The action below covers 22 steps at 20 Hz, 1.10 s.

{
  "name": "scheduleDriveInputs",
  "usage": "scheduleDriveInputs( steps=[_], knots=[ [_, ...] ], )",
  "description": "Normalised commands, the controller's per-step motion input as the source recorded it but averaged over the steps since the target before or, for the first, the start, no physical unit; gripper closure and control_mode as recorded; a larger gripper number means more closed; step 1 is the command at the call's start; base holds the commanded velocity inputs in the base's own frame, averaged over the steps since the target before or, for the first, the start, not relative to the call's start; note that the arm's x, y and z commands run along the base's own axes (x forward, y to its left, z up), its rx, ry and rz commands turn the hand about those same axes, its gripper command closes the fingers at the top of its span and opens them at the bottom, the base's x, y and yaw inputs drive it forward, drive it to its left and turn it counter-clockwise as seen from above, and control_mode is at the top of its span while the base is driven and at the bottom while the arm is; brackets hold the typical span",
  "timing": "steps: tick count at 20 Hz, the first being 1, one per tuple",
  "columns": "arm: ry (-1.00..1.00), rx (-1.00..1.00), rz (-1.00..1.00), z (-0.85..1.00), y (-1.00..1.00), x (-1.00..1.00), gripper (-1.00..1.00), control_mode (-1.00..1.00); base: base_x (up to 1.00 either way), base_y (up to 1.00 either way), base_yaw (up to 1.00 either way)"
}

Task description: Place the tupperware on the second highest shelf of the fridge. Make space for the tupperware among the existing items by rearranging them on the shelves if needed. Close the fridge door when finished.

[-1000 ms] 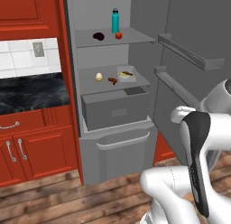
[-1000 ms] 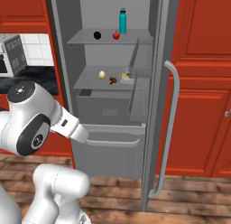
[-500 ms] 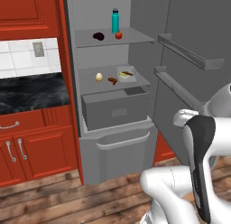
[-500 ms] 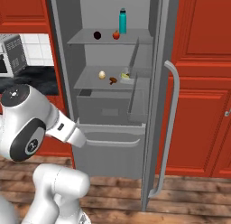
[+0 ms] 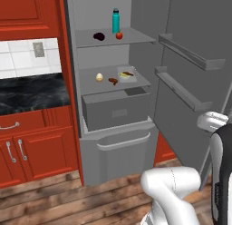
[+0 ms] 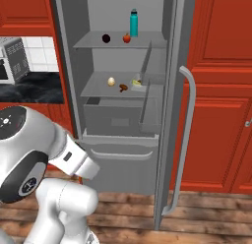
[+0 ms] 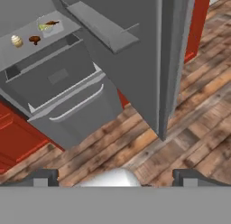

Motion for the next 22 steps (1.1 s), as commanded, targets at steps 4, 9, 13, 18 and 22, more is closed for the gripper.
scheduleDriveInputs(
  steps=[4, 9, 13, 18, 22],
  knots=[
    [-0.17, 0.11, -0.09, 0.0, -0.76, 0.0, -1.0, -1.0, 0.0, 0.0, 0.0],
    [-0.15, 0.1, -0.01, -0.14, -0.74, 0.0, -1.0, -1.0, 0.0, 0.0, 0.0],
    [-0.11, 0.11, 0.0, -0.14, -0.88, 0.0, -1.0, -1.0, 0.0, 0.0, 0.0],
    [-0.02, 0.17, 0.0, -0.09, -1.0, 0.0, -1.0, -1.0, 0.0, 0.0, 0.0],
    [0.0, 0.23, 0.0, 0.0, -1.0, 0.17, -1.0, -1.0, 0.0, 0.0, 0.0]
  ],
)
